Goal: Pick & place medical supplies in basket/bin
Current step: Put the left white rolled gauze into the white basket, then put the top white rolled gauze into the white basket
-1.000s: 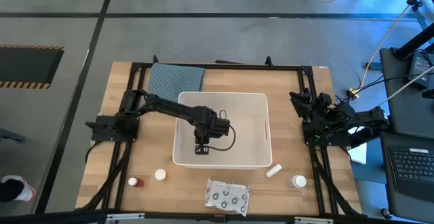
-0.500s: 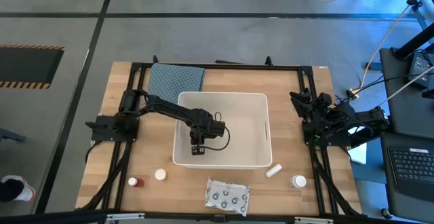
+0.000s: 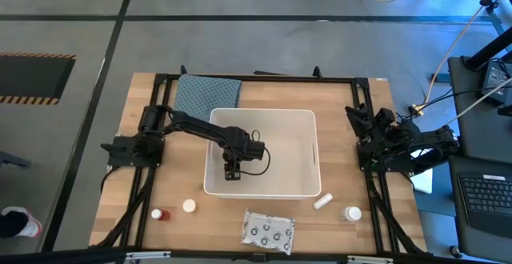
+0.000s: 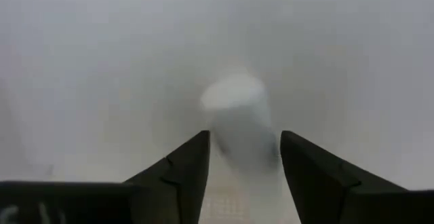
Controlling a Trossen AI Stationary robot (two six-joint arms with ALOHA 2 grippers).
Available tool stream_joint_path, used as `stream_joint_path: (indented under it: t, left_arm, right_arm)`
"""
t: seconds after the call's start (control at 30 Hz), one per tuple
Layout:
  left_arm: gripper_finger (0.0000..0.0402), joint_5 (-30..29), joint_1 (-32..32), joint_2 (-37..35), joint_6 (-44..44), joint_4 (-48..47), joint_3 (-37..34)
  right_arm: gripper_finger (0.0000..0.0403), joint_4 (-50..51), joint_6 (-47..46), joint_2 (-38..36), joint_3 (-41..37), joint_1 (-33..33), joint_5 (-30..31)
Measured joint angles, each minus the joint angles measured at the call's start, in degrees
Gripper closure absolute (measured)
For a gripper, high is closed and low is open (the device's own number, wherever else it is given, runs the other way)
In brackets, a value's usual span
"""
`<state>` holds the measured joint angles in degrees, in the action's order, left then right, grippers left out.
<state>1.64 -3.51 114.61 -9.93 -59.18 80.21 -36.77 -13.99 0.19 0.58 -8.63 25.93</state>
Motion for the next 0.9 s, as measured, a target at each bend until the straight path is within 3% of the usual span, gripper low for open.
stream_joint_path:
  t: [0.27, 0.53, 0.6, 0.7, 0.77, 0.9]
  left_arm:
    - [0.0226, -0.9, 0.6, -6.9, -1.3, -1.6, 0.0]
    - [0.0226, -0.8, 1.8, -19.5, -1.5, 5.1, 0.0]
    - [0.0228, -0.8, 2.2, -23.0, -1.5, 8.3, 0.0]
    - [0.0228, -0.8, 2.5, -27.8, -1.5, 13.4, 0.1]
    - [0.0227, -0.8, 2.8, -30.4, -1.4, 16.7, 0.1]
    - [0.0227, -0.6, 3.2, -34.6, -0.6, 20.8, 0.1]
  right_arm:
    - [0.0226, -1.5, 0.6, 0.0, 0.0, 0.0, 0.0]
    - [0.0134, -0.4, -0.8, 0.1, 1.4, 0.0, 0.3]
    - [0.0114, 0.7, 0.9, 0.1, 2.7, 0.0, -2.2]
    - [0.0096, 13.2, 5.8, 0.2, 8.0, -0.1, -7.5]
    - [0.0091, 25.2, 3.9, 1.2, 12.7, 0.0, -5.4]
    - [0.0089, 45.7, -8.7, 5.7, 23.7, 0.0, 1.5]
